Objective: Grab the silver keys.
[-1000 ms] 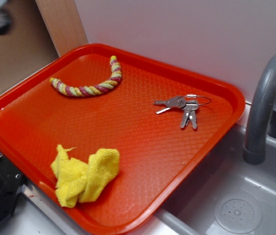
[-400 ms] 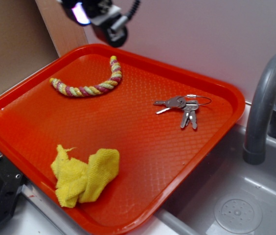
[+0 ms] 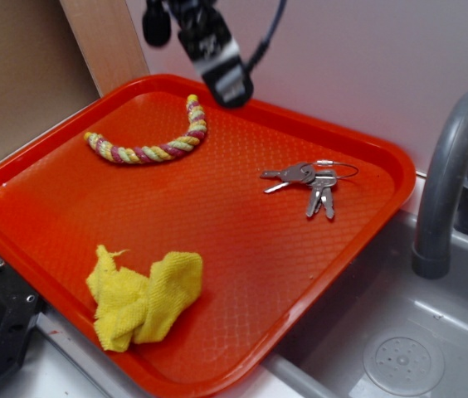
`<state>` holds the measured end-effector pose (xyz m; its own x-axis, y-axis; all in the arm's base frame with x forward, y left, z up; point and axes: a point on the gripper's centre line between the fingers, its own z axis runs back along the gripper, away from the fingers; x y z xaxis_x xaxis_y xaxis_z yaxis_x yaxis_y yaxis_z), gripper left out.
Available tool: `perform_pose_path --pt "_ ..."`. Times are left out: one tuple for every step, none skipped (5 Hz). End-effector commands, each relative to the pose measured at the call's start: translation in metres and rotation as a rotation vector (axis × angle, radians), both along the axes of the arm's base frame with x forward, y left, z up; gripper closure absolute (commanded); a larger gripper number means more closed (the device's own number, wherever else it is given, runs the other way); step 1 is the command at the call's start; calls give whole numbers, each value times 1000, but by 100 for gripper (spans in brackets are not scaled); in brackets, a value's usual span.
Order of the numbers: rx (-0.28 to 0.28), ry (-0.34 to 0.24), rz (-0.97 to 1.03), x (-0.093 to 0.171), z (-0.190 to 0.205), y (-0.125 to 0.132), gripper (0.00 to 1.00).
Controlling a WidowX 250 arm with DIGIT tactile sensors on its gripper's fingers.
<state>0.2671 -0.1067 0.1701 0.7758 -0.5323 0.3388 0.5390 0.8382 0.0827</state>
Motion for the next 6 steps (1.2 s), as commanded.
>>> perform_pose_path --pt "101 -132 -203 15 -24 -21 0" --pt "120 -96 -201 23 -38 -25 0" --pt "157 -79 -206 28 -59 -33 0" --pt "184 -74 -221 37 -79 -41 0" --pt "205 -73 -220 47 -93 -51 0" --pt "232 -62 -198 60 -107 -57 0"
